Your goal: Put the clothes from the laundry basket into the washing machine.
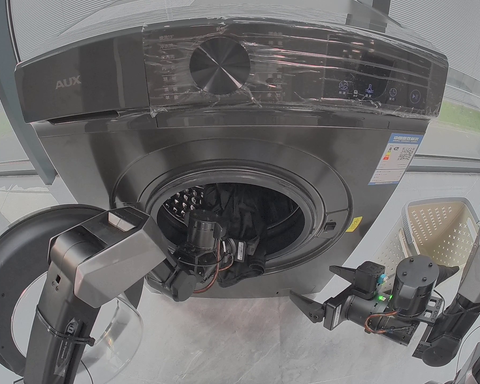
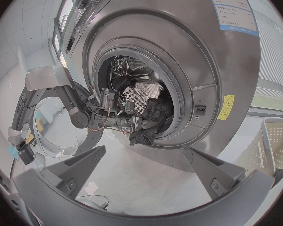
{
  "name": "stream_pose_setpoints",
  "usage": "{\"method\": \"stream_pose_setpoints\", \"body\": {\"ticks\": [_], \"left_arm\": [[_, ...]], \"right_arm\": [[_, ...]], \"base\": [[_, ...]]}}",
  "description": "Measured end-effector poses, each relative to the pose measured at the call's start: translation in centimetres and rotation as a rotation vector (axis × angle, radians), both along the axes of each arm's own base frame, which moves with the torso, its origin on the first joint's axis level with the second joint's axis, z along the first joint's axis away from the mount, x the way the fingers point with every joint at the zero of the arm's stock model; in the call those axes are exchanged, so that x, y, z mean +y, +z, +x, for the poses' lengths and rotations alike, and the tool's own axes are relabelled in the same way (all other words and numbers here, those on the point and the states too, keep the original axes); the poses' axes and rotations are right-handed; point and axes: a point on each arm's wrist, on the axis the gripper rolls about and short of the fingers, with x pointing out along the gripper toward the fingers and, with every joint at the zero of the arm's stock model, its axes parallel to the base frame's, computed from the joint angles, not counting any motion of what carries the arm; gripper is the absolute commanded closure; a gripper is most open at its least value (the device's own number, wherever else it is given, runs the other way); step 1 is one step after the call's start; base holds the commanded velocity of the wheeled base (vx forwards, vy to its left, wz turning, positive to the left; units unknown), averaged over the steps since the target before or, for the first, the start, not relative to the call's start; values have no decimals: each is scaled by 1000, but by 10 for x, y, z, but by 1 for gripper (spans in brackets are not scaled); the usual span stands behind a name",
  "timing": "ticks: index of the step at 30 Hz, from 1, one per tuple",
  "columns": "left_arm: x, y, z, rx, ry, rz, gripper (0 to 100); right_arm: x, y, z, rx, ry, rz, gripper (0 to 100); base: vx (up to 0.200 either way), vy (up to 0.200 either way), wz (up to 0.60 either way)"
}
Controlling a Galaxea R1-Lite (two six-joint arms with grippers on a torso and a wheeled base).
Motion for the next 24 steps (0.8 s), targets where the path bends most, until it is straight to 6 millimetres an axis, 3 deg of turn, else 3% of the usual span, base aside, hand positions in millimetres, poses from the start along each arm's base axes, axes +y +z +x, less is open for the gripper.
{"method": "stream_pose_setpoints", "body": {"ticks": [1, 15, 24], "left_arm": [[0, -1, -1, 2, -4, 3, 100], [-3, -7, 1, -5, -21, 0, 100], [-19, 35, 29, -184, 41, -124, 100]], "right_arm": [[0, 0, 0, 0, 0, 0, 0], [0, 0, -1, 1, 4, 0, 0], [-1, 1, -1, -1, 3, 1, 0]], "base": [[0, 0, 0], [0, 0, 0], [0, 0, 0]]}}
